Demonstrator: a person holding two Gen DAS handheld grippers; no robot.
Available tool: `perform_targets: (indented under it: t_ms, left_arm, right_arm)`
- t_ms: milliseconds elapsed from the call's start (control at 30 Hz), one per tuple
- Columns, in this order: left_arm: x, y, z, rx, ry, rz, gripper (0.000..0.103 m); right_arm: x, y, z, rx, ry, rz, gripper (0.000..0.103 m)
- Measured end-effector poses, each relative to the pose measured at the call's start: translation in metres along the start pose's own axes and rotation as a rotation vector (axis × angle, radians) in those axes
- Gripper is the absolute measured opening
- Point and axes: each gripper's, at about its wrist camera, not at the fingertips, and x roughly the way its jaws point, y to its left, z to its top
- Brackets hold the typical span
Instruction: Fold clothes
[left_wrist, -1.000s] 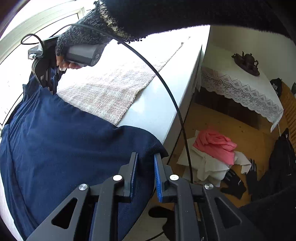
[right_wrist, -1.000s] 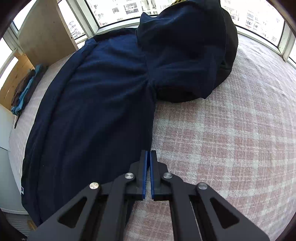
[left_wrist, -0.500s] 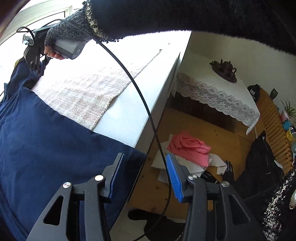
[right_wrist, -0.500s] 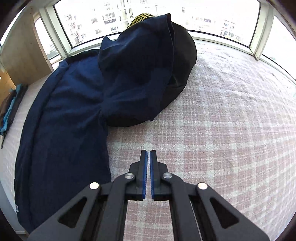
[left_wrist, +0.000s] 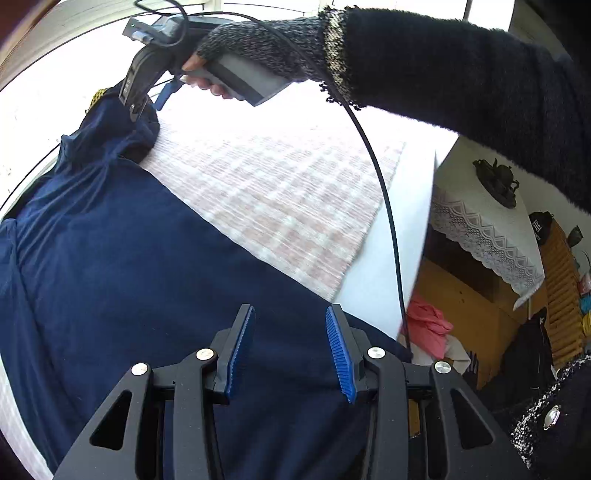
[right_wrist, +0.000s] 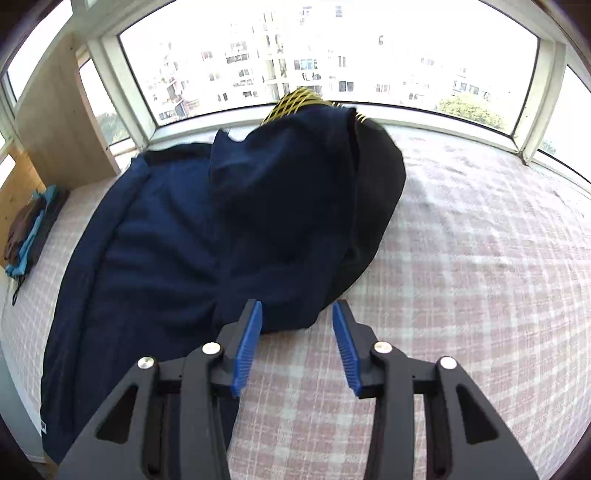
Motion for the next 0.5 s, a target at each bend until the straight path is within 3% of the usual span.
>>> perform_targets:
  t_ms: [133, 233, 433, 500]
  left_arm:
    - [0.015, 0.045, 0.046, 0.026, -0.005, 0.127, 0.039]
    - [0.043, 0.067, 0.082, 0.080, -0.006, 0.249, 0.039]
    - [0.125, 0.084, 0.154, 0.247, 0.007, 0.599, 0.041]
    - [0.154, 0.088, 0.171, 0.304, 0.029, 0.682, 0.041]
  right_arm:
    - [-0.005, -0.033, 0.061, 0.051, -0.092, 0.021, 0.046]
    - [0.014, -0.043, 0.095, 0.032, -0.051, 0.007, 0.047]
    - [0.037, -0.038, 0.117, -0.073, 0.018, 0.038, 0.047]
    - [0.037, -0.038, 0.117, -0.103, 0.026, 0.049, 0.047]
